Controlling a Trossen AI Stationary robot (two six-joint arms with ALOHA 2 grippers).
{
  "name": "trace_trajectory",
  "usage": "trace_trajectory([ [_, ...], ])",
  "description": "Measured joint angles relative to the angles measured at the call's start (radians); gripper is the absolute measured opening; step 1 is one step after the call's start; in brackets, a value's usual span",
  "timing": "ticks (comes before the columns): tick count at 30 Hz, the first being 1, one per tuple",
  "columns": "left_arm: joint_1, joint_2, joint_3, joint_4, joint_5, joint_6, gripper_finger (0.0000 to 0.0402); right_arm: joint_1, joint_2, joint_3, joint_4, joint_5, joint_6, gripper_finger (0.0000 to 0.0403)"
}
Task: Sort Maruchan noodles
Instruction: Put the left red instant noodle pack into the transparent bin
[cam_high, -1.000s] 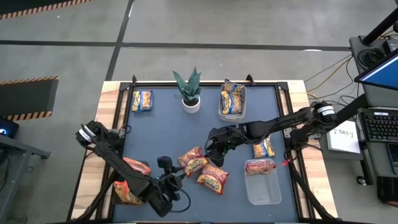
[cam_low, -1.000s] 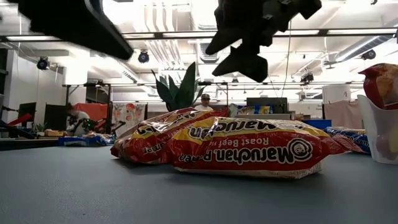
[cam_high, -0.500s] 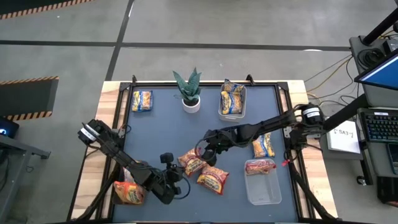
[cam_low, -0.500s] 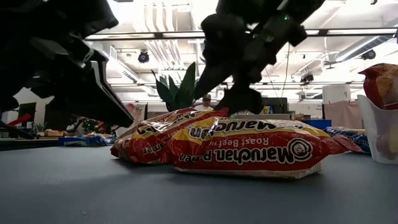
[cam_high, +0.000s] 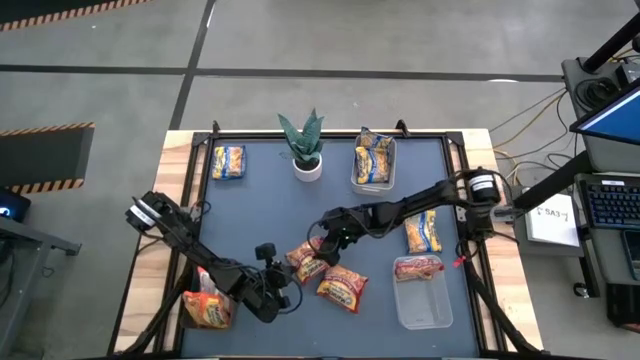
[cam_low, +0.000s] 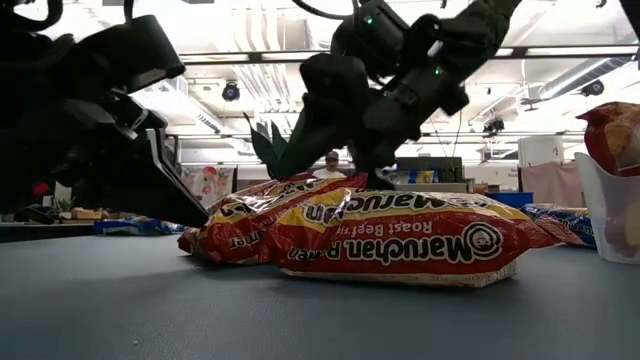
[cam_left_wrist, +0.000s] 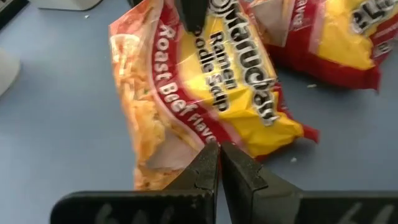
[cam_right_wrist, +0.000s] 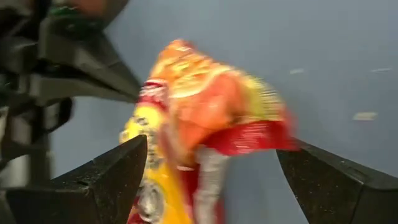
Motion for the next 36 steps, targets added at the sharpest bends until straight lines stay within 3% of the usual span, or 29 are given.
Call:
trace_trajectory([
  [4, 0.001, 0.011, -0.006, 0.026, 0.0, 0.0, 0.0, 0.0, 0.065, 0.001, 0.146, -0.088, 0.016, 0.0344],
  [8, 0.002, 0.024, 0.0, 0.029, 0.0, 0.001, 0.0, 0.0, 0.092, 0.001, 0.213, -0.111, 0.016, 0.033],
  [23, 0.003, 0.023, 0.0, 0.029, -0.001, 0.011, 0.0, 0.0, 0.105, 0.001, 0.231, -0.111, 0.014, 0.0186],
  [36, -0.023, -0.119, 0.0, -0.011, -0.009, 0.109, 0.0, 0.0, 0.062, 0.0, 0.216, -0.111, -0.025, 0.0146],
])
